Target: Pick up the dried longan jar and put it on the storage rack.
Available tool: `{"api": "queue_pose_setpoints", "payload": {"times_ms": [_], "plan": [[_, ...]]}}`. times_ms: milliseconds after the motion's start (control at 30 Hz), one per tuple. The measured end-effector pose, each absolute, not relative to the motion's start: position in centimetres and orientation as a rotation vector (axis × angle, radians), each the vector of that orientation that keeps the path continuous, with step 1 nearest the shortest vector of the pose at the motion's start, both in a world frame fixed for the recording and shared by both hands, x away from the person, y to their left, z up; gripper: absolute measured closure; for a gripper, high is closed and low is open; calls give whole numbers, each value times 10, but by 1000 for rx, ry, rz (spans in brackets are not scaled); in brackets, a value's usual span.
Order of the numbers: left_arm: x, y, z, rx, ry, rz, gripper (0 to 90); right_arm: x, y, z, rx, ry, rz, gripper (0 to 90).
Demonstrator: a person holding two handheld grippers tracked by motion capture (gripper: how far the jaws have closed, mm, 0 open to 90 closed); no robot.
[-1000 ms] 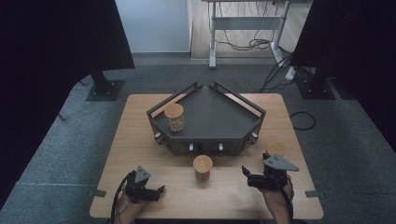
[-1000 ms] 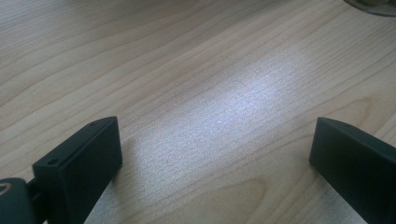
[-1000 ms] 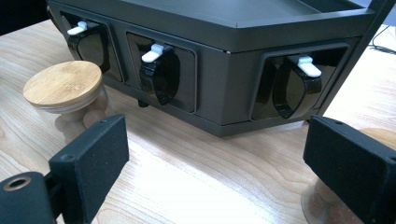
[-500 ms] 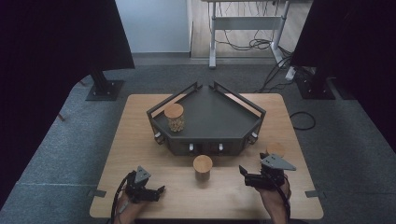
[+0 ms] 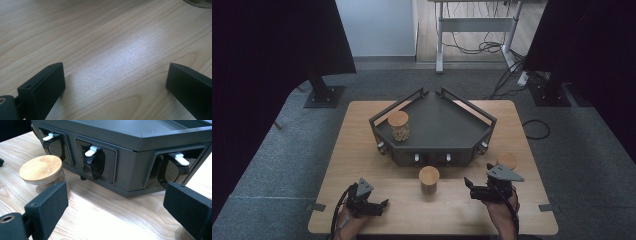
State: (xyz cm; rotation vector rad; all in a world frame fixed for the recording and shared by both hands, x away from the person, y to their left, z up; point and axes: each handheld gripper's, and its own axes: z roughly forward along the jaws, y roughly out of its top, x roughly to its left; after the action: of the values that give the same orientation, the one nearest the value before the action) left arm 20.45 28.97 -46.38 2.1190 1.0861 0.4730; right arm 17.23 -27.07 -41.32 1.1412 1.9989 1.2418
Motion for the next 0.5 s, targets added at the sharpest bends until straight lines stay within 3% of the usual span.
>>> {"api": "queue_pose_setpoints", "payload": {"times_ms": [500], "plan": [[205, 290, -464, 2121, 1081, 471, 22, 175, -261, -415, 1124, 2006, 1259, 51]]}}
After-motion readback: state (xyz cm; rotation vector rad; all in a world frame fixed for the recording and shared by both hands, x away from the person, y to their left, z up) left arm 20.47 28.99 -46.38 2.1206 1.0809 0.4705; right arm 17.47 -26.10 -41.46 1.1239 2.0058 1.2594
